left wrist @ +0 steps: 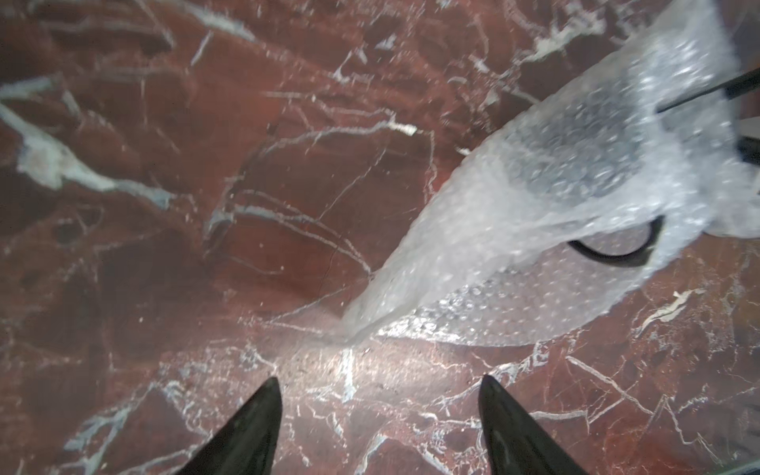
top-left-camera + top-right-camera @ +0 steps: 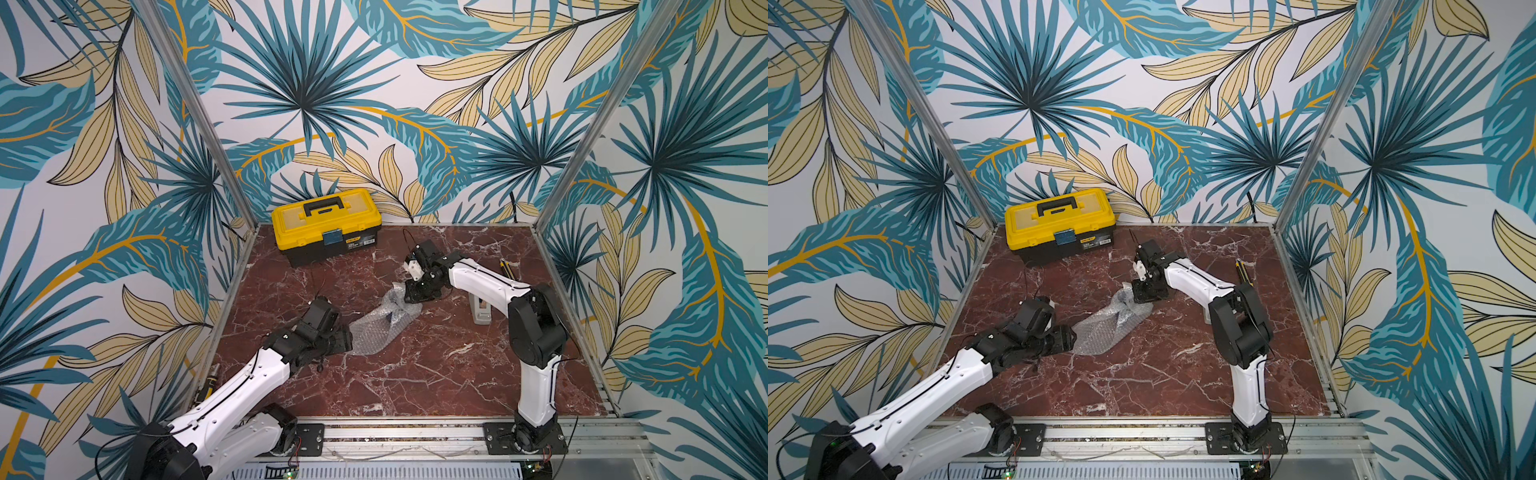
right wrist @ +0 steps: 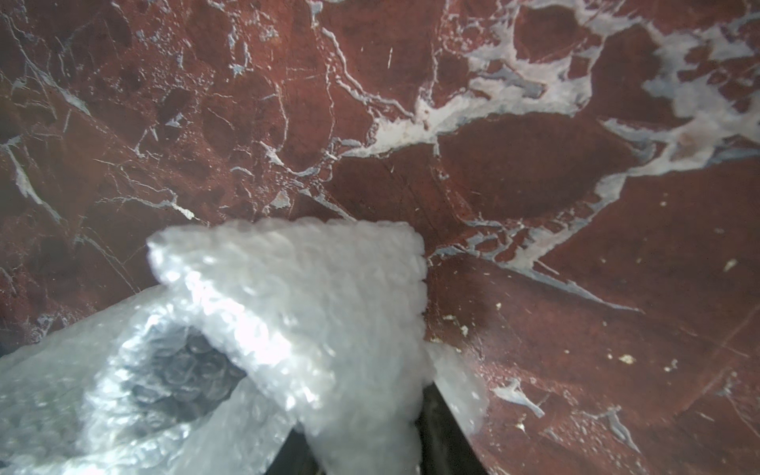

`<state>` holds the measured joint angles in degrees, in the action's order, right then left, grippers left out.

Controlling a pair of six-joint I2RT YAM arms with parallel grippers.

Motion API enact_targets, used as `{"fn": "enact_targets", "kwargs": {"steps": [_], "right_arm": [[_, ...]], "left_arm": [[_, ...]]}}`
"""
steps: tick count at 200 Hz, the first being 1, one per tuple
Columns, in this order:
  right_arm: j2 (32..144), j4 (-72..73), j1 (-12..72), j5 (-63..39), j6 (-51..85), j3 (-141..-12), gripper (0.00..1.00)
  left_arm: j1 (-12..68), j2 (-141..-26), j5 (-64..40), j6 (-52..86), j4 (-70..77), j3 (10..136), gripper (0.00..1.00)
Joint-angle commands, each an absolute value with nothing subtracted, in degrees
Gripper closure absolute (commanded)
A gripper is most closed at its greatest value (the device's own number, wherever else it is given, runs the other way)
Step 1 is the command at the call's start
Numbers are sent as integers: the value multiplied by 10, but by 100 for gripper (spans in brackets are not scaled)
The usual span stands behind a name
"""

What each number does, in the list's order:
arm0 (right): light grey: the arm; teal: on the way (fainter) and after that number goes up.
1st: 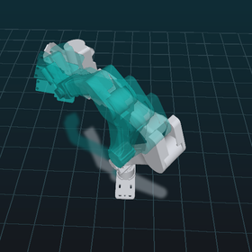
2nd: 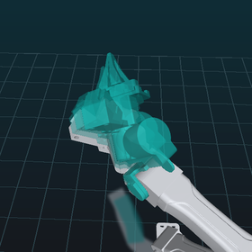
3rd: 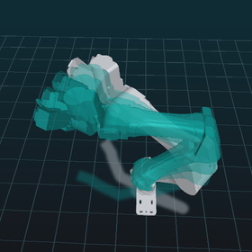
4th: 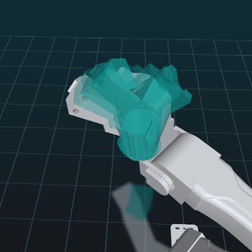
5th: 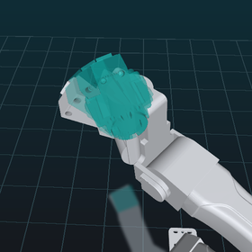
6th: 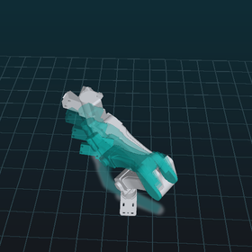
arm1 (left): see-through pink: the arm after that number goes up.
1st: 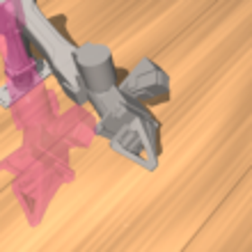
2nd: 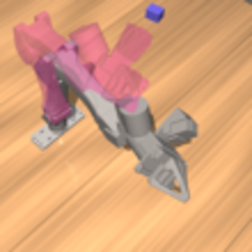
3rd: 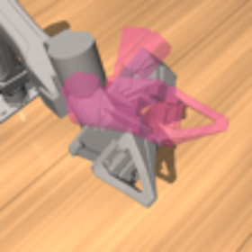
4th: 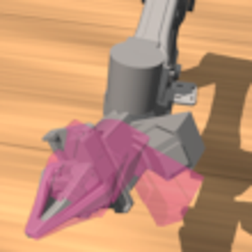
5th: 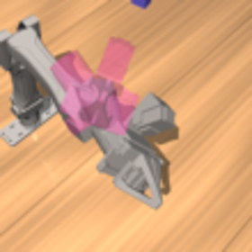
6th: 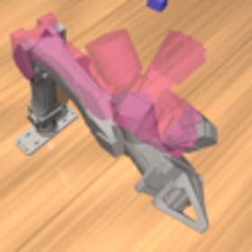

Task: Wrap mugs in bubble wrap
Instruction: Wrap the mug in bubble wrap.

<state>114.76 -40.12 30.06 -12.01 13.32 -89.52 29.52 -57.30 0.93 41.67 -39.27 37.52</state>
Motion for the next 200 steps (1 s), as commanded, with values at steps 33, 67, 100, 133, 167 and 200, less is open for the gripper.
{"fn": "enact_targets", "kwargs": {"steps": [33,67,100,133,167,200], "right_arm": [[1187,-421,310,-110,142,-870,67],[1188,-420,310,-111,141,-874,67],[1188,-422,311,-112,140,-877,67],[1189,-420,311,-112,140,-877,67],[1188,-420,313,-113,139,-877,67],[1189,-419,315,-114,138,-876,67]], "left_arm": [[285,-675,49,416,-361,387,29],[280,-740,49,396,-304,401,35],[281,-755,38,393,-294,410,58],[281,-721,17,388,-292,418,82],[292,-713,-28,387,-290,457,100],[311,-735,-88,382,-266,512,100]]}}
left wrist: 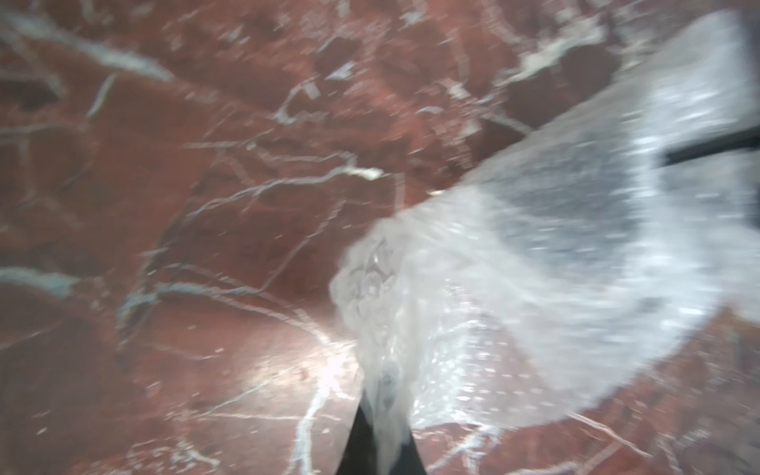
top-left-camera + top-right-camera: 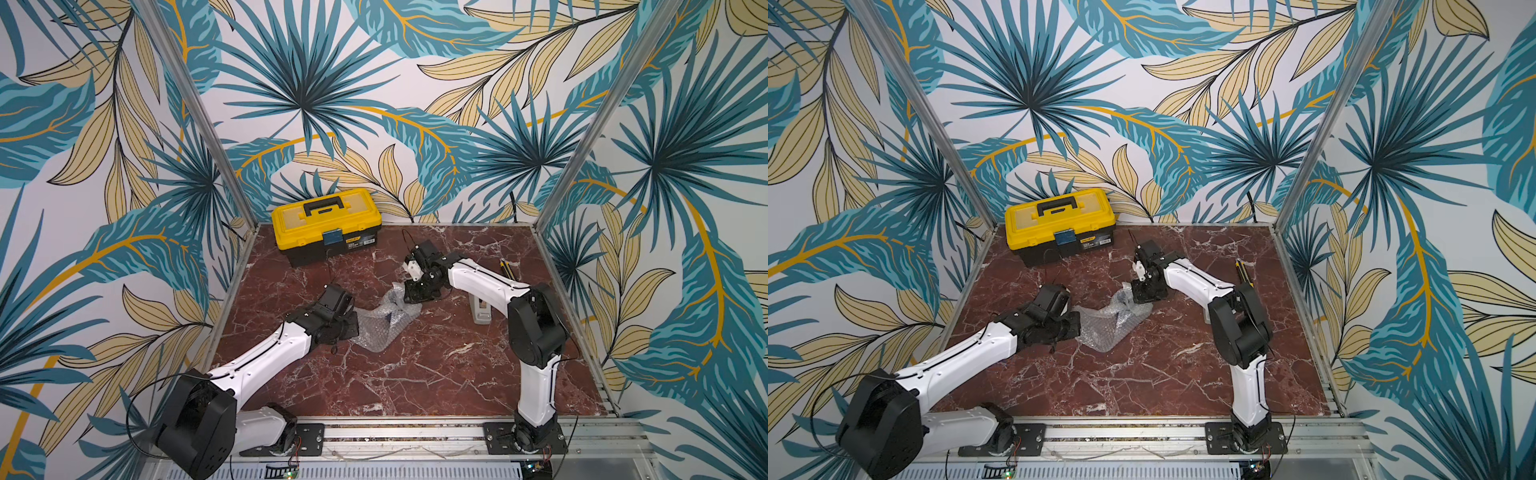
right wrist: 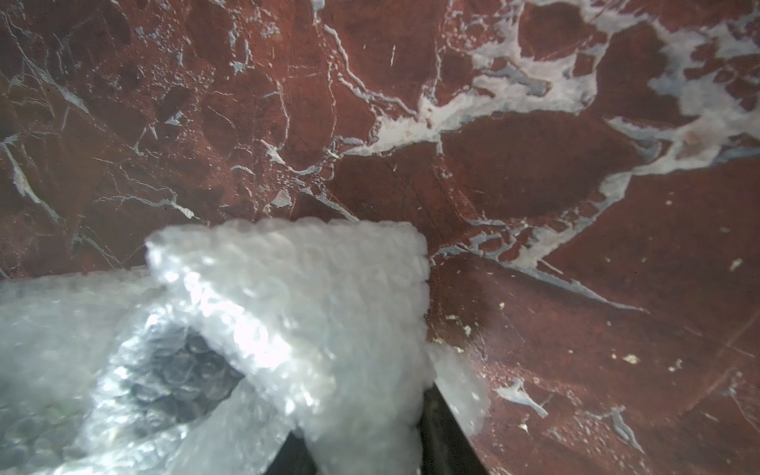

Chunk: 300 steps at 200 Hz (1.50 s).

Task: Wrap mugs in bubble wrap
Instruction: Wrap the mug in bubble wrap.

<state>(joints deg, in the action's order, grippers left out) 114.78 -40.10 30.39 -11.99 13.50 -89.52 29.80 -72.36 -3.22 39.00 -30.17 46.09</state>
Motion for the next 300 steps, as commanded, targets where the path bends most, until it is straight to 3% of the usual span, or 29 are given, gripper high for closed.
{"fn": "enact_targets", "kwargs": {"steps": [1,99,220,300], "right_arm": [[1189,-419,315,-115,139,-876,67],[1185,-416,322,-114,135,-873,67],[1147,-392,325,-134,142,-837,66],[1053,-381,324,-132,159,-802,52]], "left_arm": [[310,-736,-90,382,-266,514,100],[324,-894,-246,403,-127,666,100],[324,-1040,-267,457,-48,687,100],[320,-1061,-276,474,-48,664,100]]}}
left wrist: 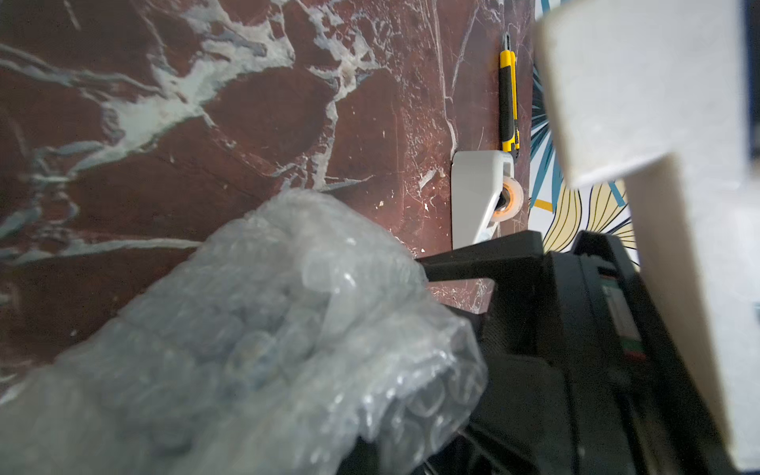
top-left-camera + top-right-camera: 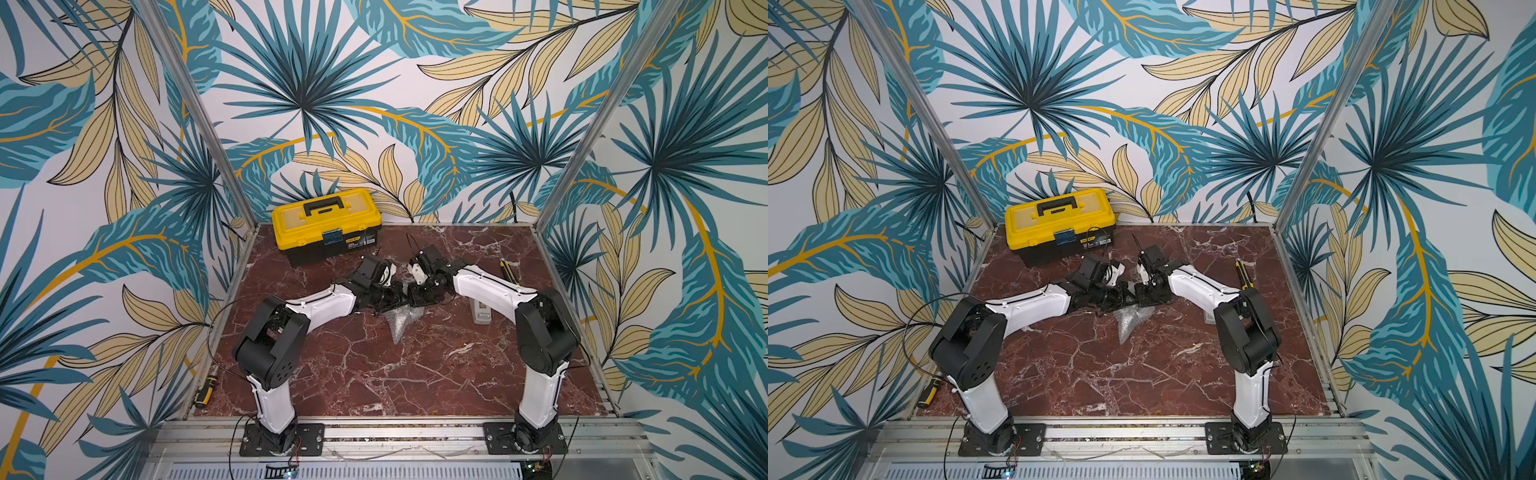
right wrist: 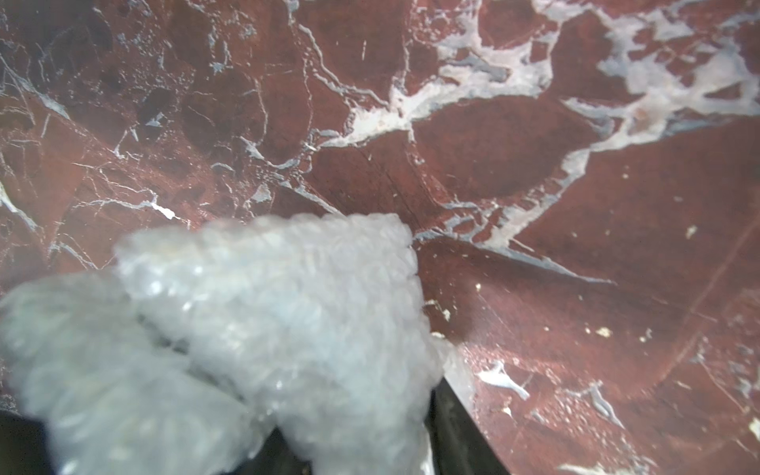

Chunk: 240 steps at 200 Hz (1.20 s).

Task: Wrap mugs in bubble wrap
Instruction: Wrap the mug in bubble wrap.

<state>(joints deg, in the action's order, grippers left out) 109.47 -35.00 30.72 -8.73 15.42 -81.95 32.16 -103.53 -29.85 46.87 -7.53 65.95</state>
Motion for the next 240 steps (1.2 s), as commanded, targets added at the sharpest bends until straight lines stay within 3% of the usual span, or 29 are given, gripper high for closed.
{"fn": "enact_targets", "kwargs": {"steps": [1,96,170,240], "right_arm": [[1053,-381,324,-132,160,-802,52],[999,-374,323,-125,168,-799,41],[1013,-343,323,-149,193,-789,49],[1003,-309,327,-103,197,-741,38]], "left_arm": [[320,-1061,-277,474,-48,664,100],[303,-1048,-272,477,-51,642,100],[298,-1041,-267,477,-56,638,100],[300,-1060,-290,485,-57,668,100]]}}
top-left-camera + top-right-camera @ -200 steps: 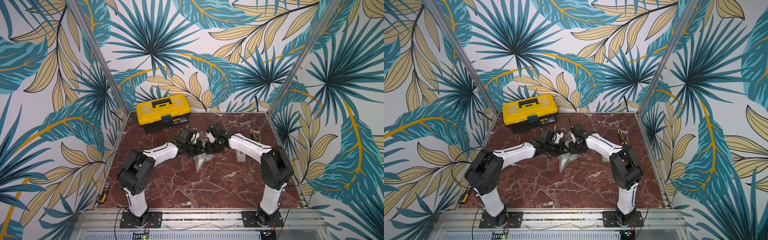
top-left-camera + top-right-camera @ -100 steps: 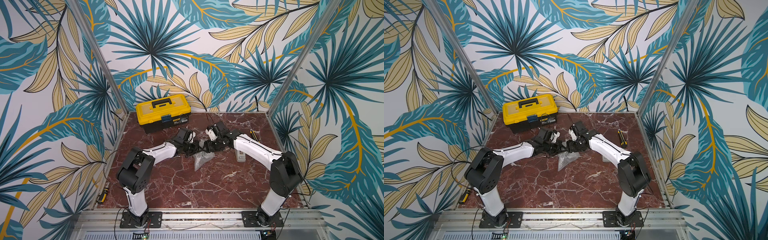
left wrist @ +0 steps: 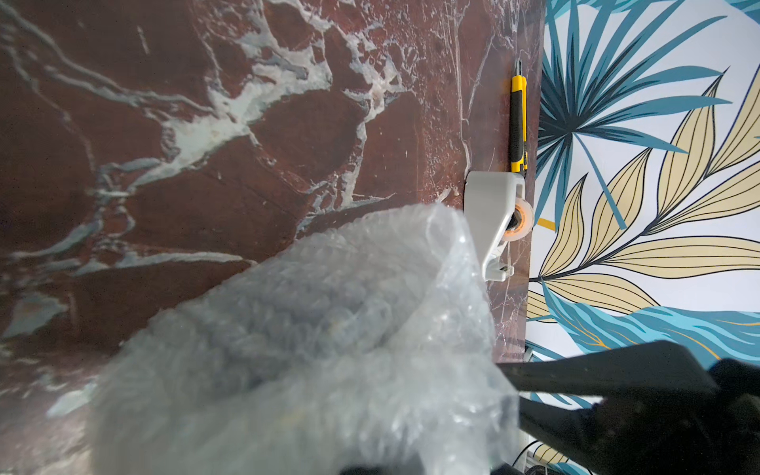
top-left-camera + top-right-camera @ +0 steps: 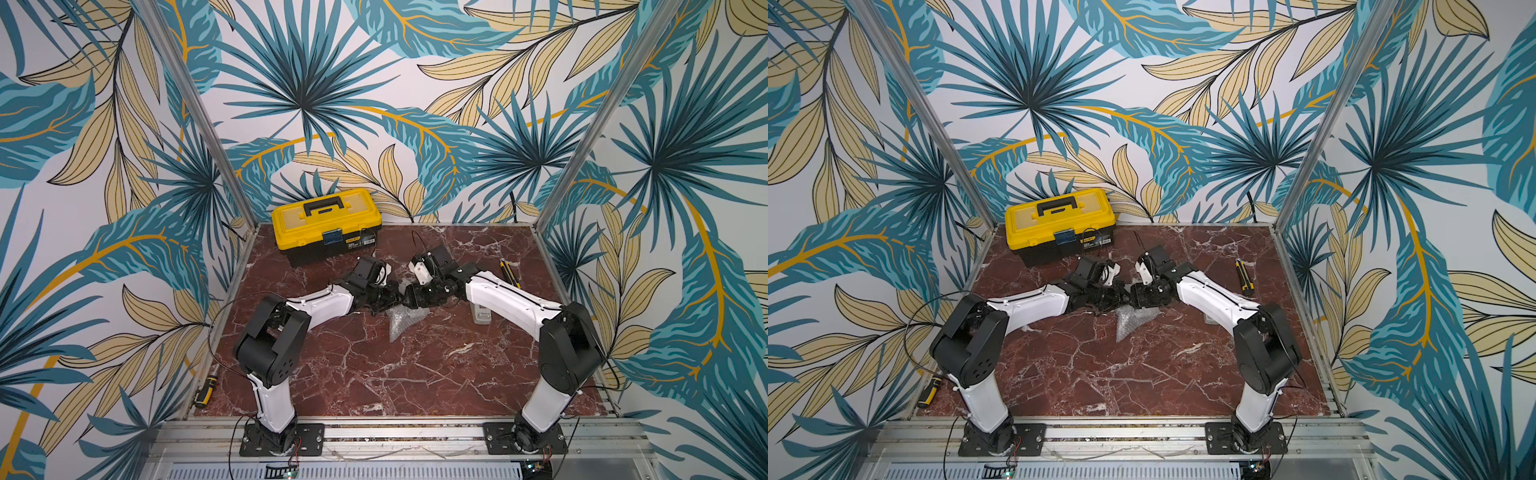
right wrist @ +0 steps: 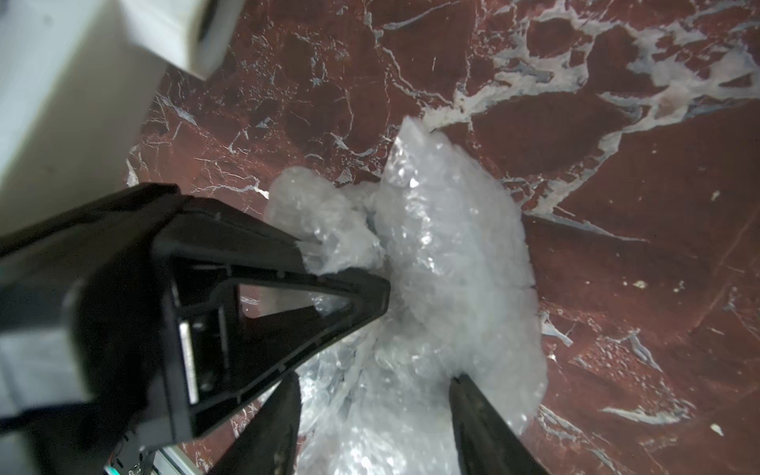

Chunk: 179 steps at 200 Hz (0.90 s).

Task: Wrap mugs in bubble wrap
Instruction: Wrap the mug in bubble wrap.

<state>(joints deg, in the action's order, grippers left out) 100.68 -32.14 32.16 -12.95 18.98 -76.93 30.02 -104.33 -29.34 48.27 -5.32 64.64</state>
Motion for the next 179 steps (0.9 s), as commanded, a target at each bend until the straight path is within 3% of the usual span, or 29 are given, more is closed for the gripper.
{"fn": "enact_targets", "kwargs": {"steps": [1,23,179], "right_arm": [[1003,-308,328,-102,197,-740,37],[1002,-291,331,-82,200,-727,33],[1057,-282,383,-42,221,-747,35]], "left_arm": [[300,-1060,-290,485,-57,668,100],[302,-1059,-296,489,-56,675,100],[304,-1065,-310,502,-57,683,100]]}}
